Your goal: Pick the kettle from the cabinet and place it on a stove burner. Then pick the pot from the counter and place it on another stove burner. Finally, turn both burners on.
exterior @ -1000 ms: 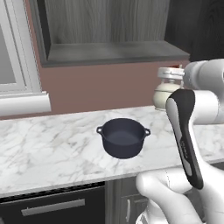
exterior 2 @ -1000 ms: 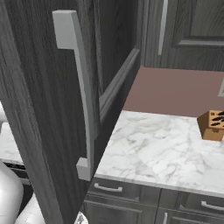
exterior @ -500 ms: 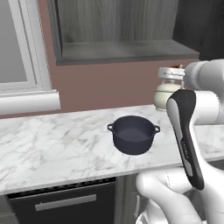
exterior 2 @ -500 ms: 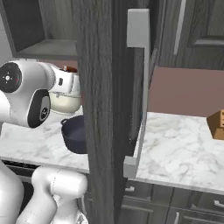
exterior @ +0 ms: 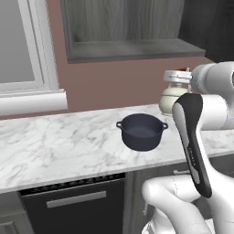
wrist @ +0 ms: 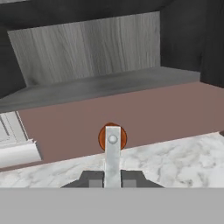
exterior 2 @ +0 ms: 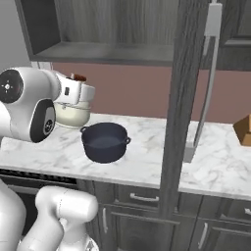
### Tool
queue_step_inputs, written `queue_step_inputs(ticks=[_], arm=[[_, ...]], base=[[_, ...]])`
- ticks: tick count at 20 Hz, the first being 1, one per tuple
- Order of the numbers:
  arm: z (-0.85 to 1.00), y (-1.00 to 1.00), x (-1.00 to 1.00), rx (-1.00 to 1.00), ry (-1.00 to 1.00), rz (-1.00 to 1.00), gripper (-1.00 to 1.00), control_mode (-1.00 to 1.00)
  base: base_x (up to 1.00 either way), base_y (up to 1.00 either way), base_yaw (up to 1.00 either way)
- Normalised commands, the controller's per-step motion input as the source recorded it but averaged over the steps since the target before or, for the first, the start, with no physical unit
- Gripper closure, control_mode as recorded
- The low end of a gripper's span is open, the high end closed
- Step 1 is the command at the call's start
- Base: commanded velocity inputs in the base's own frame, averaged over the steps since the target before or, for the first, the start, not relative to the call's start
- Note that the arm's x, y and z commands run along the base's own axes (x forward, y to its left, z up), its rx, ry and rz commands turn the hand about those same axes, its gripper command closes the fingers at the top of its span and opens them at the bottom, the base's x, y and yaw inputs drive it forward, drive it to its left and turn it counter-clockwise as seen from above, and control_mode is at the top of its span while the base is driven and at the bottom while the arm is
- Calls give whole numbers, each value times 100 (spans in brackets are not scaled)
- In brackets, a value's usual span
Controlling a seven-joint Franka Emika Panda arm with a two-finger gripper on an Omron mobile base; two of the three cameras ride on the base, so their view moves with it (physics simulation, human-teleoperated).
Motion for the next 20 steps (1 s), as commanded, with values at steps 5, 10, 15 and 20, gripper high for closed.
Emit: queue_step_inputs(ticks=[5,10,15,20], arm=[[0,0,0,0,0,0,100,100],[0,0,0,0,0,0,100,100],[0,0,0,0,0,0,100,100],[0,0,0,0,0,0,100,100]], base=[[-63,34,-13],[-61,31,-13],[-58,28,-14],[-51,32,-17]])
